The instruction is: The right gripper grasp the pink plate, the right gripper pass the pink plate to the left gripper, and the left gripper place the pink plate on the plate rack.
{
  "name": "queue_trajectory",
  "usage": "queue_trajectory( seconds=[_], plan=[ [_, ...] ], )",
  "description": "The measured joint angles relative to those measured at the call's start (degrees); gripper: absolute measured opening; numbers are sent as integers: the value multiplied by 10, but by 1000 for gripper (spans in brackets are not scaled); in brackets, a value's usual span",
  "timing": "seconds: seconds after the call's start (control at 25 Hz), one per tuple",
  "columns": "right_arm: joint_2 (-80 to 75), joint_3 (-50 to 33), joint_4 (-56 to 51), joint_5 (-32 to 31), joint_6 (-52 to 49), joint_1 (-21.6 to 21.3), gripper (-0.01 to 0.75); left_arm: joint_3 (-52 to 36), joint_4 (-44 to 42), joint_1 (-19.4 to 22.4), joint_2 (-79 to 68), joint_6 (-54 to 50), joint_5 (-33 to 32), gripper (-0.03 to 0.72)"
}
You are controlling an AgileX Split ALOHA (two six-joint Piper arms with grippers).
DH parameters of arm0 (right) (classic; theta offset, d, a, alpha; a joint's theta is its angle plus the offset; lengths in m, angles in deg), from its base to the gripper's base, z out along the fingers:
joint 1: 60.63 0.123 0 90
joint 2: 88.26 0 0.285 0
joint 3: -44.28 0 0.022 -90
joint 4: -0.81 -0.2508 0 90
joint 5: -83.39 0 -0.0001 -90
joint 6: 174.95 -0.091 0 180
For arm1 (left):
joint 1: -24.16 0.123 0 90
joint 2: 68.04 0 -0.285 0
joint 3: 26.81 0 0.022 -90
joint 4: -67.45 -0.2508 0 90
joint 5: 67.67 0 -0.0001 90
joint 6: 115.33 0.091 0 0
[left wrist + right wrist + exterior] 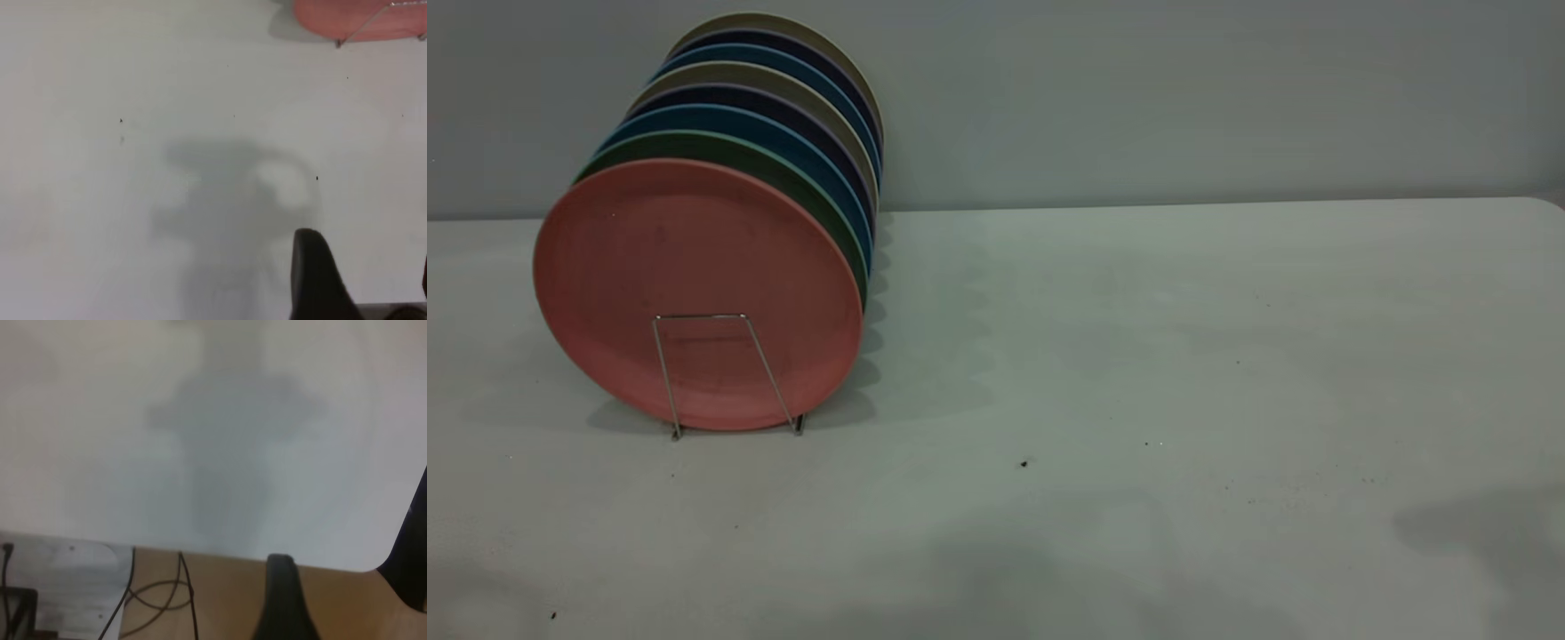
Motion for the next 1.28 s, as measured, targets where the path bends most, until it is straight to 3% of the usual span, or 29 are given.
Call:
queue_trajectory(
  seconds=[0.4, 0.8, 1.28],
  plan=[
    [254, -152, -94, -3, 96, 0, 552, -156, 8, 0, 248, -3, -6, 414],
    [479, -308, -113, 38, 102, 0, 552, -202, 13, 0, 432, -3, -108, 414],
    [663, -337, -109, 46, 101, 0, 552, -249, 11, 0, 604, 12, -123, 414]
  ],
)
